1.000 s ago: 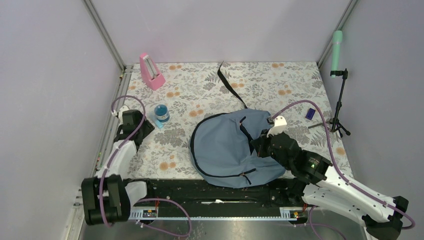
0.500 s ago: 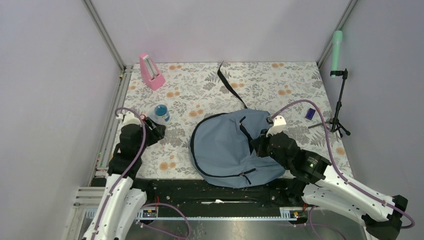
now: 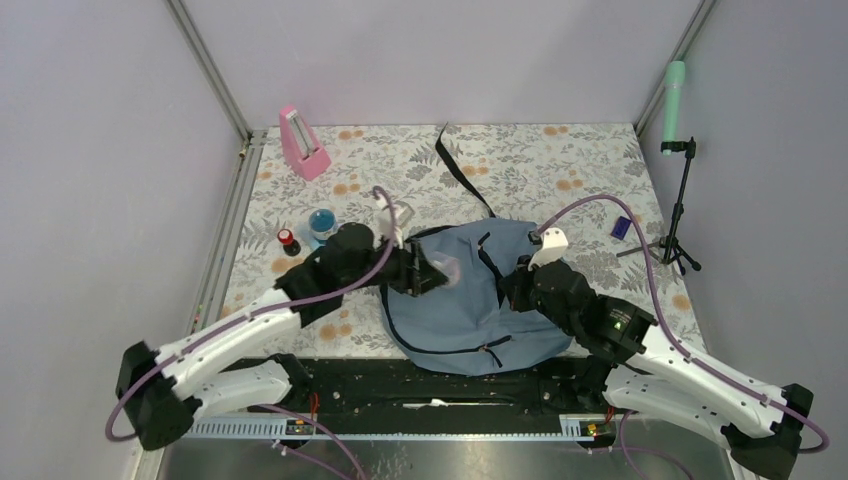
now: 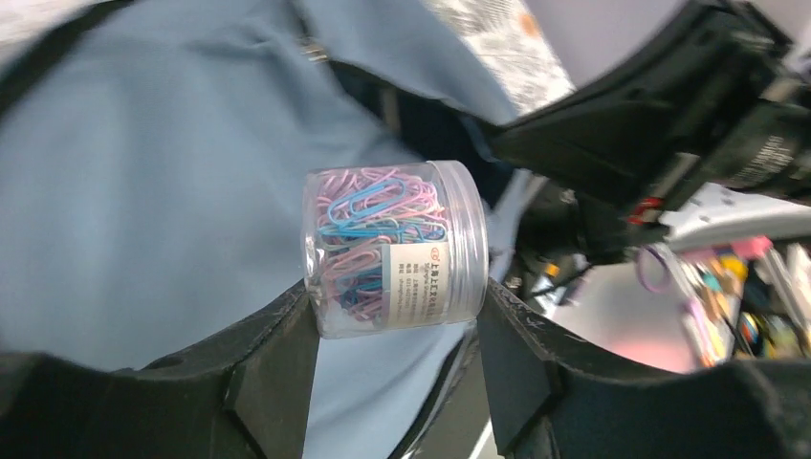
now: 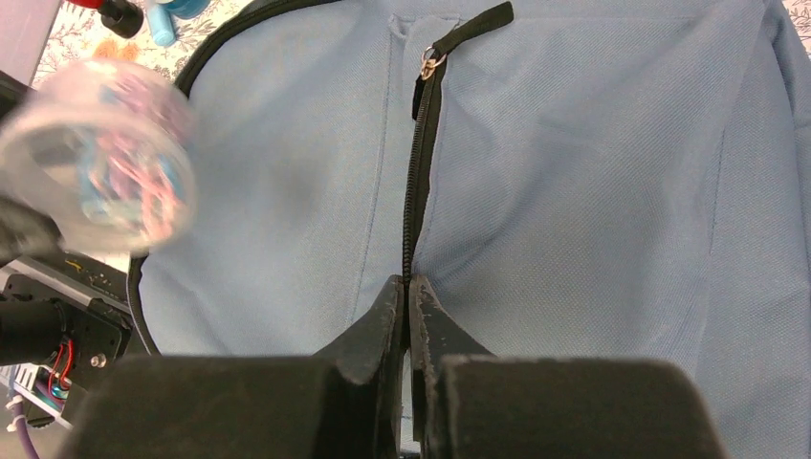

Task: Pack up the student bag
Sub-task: Place the personal item in the student bag, then pick up the personal item from the center of the board, then place the personal item in the student bag.

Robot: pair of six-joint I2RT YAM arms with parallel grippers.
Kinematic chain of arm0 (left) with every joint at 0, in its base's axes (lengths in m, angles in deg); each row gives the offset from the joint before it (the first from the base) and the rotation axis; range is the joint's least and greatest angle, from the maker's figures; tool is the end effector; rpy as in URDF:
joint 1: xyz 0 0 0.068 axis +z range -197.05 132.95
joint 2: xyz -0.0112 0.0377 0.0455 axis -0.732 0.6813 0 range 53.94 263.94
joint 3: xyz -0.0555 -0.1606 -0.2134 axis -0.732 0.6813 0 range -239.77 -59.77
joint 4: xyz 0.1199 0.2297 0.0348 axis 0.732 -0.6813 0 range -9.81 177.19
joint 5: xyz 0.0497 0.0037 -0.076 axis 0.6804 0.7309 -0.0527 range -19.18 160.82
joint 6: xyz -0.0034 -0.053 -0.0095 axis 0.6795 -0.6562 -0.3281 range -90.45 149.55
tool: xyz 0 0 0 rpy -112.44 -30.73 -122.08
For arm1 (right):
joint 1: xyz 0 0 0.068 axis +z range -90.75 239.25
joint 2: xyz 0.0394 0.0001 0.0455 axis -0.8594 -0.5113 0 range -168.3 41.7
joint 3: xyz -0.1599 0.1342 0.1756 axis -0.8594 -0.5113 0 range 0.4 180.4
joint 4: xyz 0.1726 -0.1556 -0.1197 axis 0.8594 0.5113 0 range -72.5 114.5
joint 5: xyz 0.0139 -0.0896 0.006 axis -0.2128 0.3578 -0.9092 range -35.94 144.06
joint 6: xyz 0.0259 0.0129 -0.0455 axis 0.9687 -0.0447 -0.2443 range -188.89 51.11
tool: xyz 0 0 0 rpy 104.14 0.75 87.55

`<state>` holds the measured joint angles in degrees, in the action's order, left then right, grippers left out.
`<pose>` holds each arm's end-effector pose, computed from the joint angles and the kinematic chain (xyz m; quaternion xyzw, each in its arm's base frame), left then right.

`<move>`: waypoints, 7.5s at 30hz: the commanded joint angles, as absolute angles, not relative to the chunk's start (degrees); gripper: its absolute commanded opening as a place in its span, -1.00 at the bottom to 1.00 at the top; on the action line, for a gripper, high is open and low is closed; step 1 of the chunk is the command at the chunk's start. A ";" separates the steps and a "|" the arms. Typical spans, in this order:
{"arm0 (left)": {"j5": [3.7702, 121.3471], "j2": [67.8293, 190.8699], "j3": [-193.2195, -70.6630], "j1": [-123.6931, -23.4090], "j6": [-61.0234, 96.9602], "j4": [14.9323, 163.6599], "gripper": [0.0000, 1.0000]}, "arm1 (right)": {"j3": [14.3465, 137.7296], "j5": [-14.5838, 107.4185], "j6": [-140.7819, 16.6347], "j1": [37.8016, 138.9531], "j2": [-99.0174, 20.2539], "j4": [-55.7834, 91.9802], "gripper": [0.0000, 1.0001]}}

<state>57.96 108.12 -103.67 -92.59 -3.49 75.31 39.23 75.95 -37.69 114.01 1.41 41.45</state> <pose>0.1469 -0.1611 0.3018 0.1519 0.8129 -0.4230 0.3704 0.1042 0.1245 0.2920 -0.0702 0.8332 0.2402 0.4932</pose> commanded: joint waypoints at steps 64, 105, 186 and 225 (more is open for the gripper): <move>52.84 148.28 -111.45 -102.79 -7.08 119.74 0.58 | 43.41 76.02 -33.67 114.45 4.58 39.44 -0.92; 75.36 108.40 -107.73 -76.40 8.40 60.60 0.97 | 42.20 77.08 -34.14 114.45 5.97 39.41 -0.92; 62.75 131.99 -117.23 -39.80 18.36 52.38 -0.67 | 41.02 76.12 -35.16 114.45 5.85 35.95 -0.90; 40.38 138.09 -117.91 -99.87 -1.78 92.53 -0.69 | 45.27 74.70 -35.67 114.45 2.78 36.72 -0.90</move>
